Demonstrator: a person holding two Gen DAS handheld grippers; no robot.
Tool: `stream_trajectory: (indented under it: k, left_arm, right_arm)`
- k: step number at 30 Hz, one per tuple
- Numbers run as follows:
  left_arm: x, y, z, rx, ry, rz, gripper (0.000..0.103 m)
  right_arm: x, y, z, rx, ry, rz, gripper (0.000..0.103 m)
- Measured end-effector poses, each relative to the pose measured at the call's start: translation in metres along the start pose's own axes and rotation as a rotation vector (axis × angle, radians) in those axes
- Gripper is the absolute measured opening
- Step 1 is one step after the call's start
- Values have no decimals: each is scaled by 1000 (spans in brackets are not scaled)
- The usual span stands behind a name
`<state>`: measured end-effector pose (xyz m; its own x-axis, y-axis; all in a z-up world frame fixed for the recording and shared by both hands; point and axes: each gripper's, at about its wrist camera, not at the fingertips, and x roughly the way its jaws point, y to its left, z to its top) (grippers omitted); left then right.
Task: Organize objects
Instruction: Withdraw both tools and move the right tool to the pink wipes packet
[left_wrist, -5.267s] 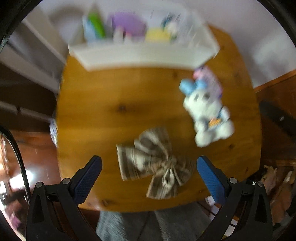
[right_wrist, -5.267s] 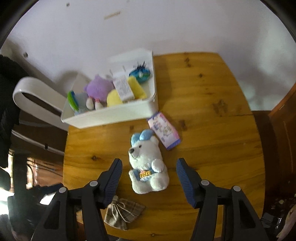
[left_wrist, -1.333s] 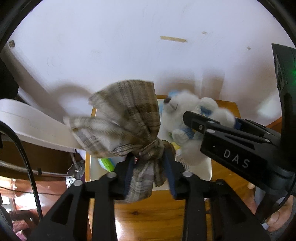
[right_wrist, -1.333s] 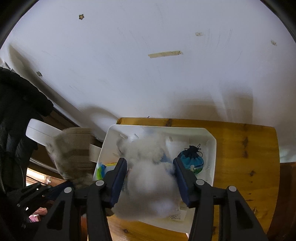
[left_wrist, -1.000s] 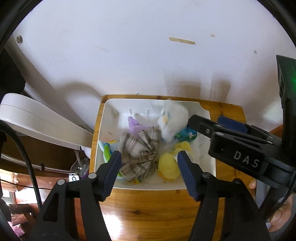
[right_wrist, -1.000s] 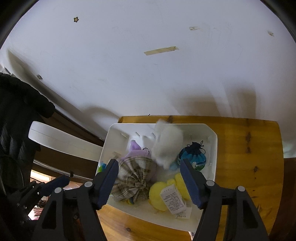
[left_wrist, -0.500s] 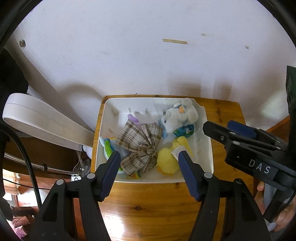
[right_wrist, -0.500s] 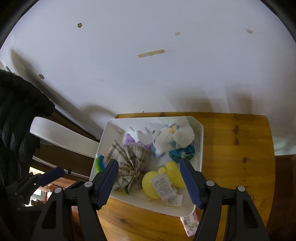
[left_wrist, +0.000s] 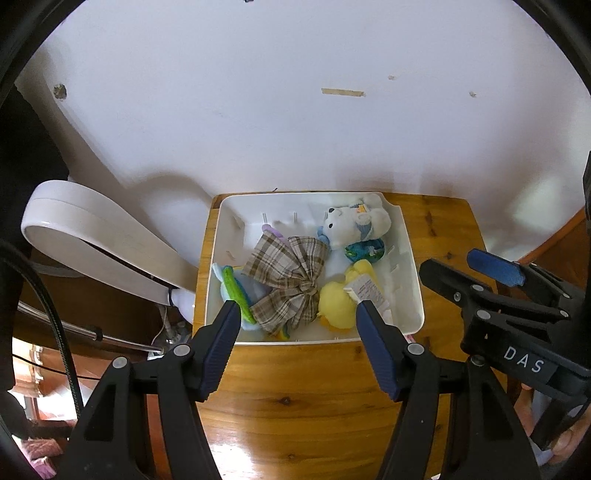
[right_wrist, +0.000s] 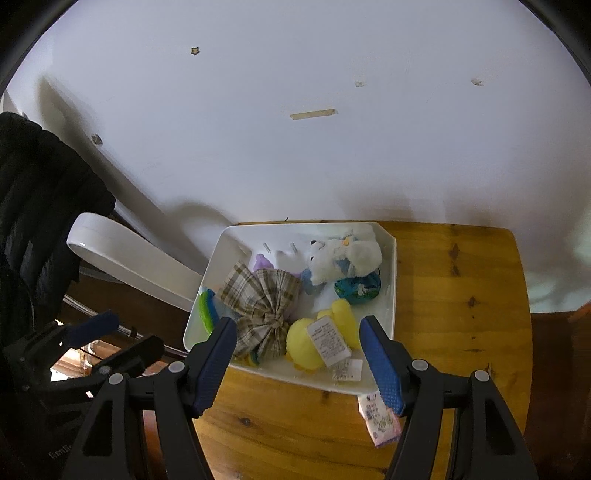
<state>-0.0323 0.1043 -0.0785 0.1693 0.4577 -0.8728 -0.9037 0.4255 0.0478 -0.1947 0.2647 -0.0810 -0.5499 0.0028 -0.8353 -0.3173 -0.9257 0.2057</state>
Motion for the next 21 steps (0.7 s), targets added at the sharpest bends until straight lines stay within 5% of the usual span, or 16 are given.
stream_trajectory:
  k: [21]
  left_arm:
    - [-23,10,-66,186,-19,-86,70]
  right_arm:
    - [-5,-36,-77,22,26,-98,70]
